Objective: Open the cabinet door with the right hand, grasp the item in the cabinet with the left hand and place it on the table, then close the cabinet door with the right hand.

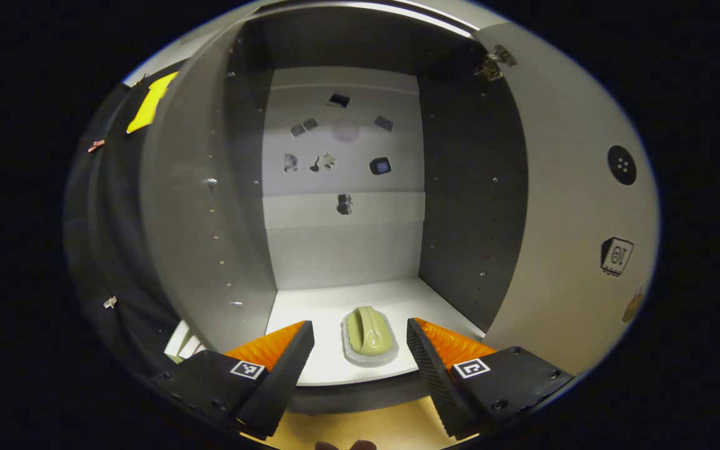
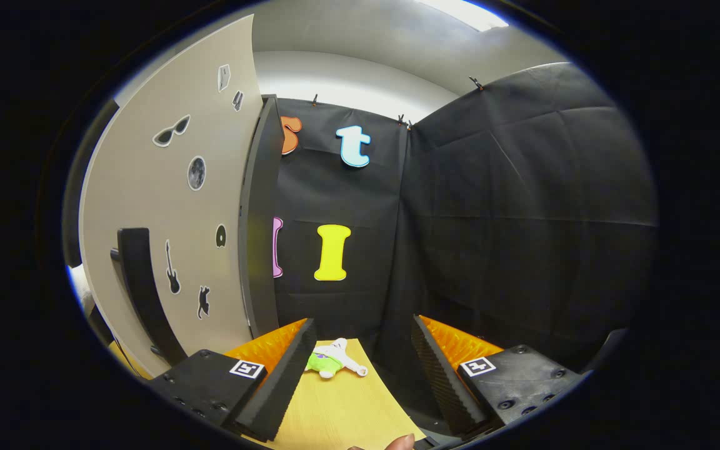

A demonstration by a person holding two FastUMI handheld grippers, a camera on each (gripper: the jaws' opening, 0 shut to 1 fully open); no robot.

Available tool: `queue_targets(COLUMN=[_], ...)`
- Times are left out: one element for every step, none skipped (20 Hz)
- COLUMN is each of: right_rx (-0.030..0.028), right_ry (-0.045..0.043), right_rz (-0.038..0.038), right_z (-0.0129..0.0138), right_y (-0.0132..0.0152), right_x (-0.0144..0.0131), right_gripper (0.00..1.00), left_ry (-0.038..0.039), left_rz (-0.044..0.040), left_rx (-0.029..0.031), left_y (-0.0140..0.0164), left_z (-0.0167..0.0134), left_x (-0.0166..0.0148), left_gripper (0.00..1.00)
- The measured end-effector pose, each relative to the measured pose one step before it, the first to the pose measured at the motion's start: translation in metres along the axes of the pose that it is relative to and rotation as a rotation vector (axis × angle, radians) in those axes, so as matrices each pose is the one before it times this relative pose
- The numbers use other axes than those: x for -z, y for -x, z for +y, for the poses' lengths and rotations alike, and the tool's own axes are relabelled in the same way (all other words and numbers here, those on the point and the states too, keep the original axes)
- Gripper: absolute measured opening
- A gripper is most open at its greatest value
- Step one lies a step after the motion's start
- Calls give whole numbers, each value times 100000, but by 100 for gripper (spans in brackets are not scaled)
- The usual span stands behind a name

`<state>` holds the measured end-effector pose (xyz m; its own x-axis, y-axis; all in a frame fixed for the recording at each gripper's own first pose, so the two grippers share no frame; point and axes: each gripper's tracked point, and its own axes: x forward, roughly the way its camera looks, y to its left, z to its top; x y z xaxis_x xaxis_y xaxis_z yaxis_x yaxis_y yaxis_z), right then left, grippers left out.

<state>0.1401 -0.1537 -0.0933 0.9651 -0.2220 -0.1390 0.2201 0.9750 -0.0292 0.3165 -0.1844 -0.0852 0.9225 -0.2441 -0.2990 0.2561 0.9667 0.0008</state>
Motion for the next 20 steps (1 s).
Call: queue_targets(right_rx=[156, 380, 545, 825, 666, 623, 1215, 850, 925, 584, 820, 1056, 1010, 764, 488, 296, 228, 4, -267, -314], right_ry=[63, -176, -98, -264, -187, 45, -94, -412, -748, -557, -111, 50, -362, -529, -549, -362, -404, -483, -386, -266], right_rz=[278, 217, 67, -205, 380, 582, 189, 9, -356, 49, 61, 10, -22, 523, 552, 664, 415, -68, -133, -212], right_z=[-278, -354, -343, -476, -479, -461, -644, -598, -480, -463, -479, -591, -547, -398, -250, -156, 4, -5, 160, 210], right_y=[-151, -188, -232, -238, -205, -68, -101, 25, -249, -143, 39, -100, -17, -10, 41, 77, -157, 91, 14, 181], right_x=[105, 55, 114, -136, 260, 199, 196, 60, 0, -30, 239, 58, 58, 133, 249, 190, 164, 8, -75, -73], right_gripper=[98, 98, 98, 98, 98, 98, 98, 98, 98, 98, 98, 98, 98, 98, 98, 98, 98, 98, 98, 98], left_ry=[1020, 696, 255, -254, -921, -965, -317, -222, -140, -33, 924, 1924, 2143, 1086, -534, -1523, -1735, -1231, -592, 78], left_rz=[2028, 1662, 1911, 1328, 1660, 1691, 1818, 1468, 1871, 1629, 1971, 1829, 1659, 1146, -1373, -350, -559, -662, -308, -250], left_rx=[26, -487, -454, -759, -661, -448, -544, -383, -807, -1017, -1132, 98, 256, -619, -452, 672, -787, -2, -24, 815], left_y=[-1301, -1329, -1288, -1147, -1074, -1251, -1013, -1078, -894, -804, -622, -339, -386, -193, -71, -46, 234, 53, 393, 599], left_z=[-4, 165, 67, 61, -40, -82, -32, -65, 71, 142, 151, -153, -217, 123, 47, -226, 105, 42, 14, -167], left_x=[379, 346, 337, 329, 221, 271, 347, 261, 357, 353, 468, 621, 499, 374, -271, -178, -207, -57, 76, 105], left_gripper=[93, 92, 92, 92, 92, 93, 89, 88, 83, 80, 72, 68, 63, 61, 59, 58, 49, 40, 32, 23])
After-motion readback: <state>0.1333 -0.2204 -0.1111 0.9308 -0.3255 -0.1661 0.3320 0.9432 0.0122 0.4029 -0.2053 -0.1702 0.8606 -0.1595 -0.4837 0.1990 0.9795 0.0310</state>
